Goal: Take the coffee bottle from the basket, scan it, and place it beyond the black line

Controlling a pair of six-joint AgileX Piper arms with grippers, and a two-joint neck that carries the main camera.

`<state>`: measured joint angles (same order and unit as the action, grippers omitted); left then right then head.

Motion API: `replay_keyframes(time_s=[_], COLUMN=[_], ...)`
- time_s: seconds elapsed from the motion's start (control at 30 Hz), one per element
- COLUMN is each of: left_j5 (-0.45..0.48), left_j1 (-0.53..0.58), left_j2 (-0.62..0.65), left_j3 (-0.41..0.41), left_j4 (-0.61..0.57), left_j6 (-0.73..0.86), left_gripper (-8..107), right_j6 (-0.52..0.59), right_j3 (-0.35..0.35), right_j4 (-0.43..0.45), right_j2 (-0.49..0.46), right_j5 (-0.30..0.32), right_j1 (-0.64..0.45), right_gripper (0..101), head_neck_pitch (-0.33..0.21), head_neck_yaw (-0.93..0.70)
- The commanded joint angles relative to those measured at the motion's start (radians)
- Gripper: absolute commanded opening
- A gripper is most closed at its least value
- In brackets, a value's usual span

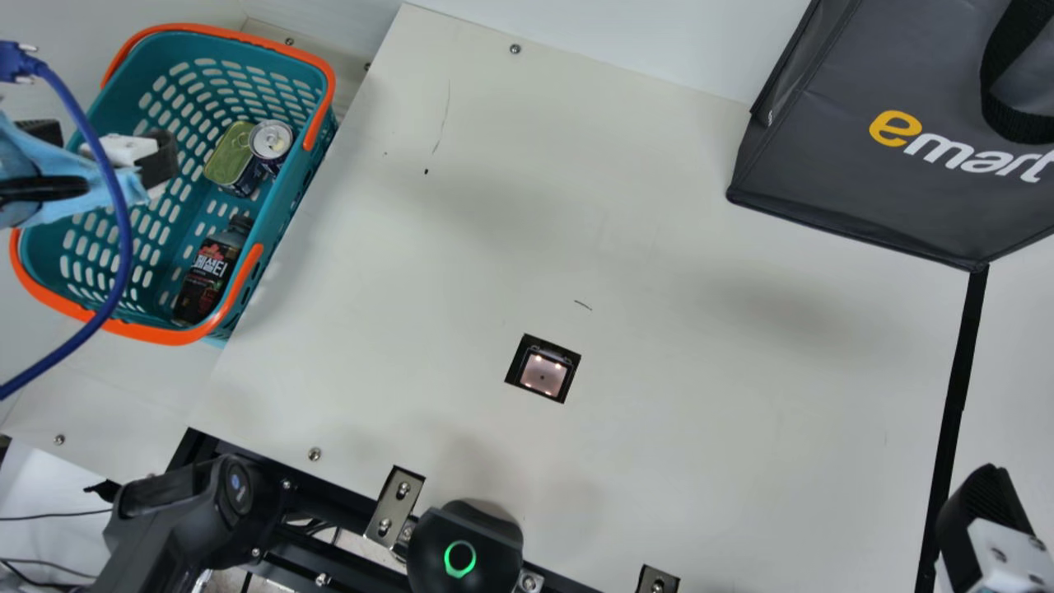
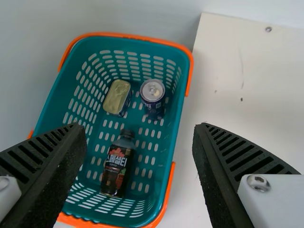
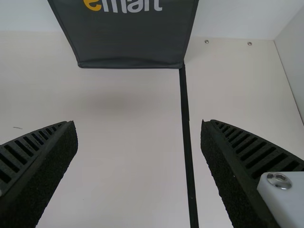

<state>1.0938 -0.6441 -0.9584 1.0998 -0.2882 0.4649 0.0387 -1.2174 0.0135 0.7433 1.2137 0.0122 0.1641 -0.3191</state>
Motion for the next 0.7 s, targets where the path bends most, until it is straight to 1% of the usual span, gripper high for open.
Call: replay_keyframes(time_s=[0.0,0.27,0.67], left_j5=[-0.006,-0.05,-0.133], left_j1=[-0.023,-0.068,-0.084], left_j2=[-0.009,-0.048,-0.134], left_j3=[-0.013,-0.077,-0.155], left_j4=[-0.011,-0.034,-0.068], left_j6=[0.029,0.11,0.183], left_gripper=[90,90,90], right_j6=[0.0,0.0,0.0], right_j3=[0.0,0.0,0.0], right_j4=[0.0,0.0,0.0], right_j2=[0.0,0.0,0.0], right_j5=[0.0,0.0,0.0], right_j1=[0.0,0.0,0.0], right_gripper=[91,91,91], head_neck_pitch=[-0.026,-0.026,-0.026], head_neck_yaw=[-0.002,-0.002,-0.002])
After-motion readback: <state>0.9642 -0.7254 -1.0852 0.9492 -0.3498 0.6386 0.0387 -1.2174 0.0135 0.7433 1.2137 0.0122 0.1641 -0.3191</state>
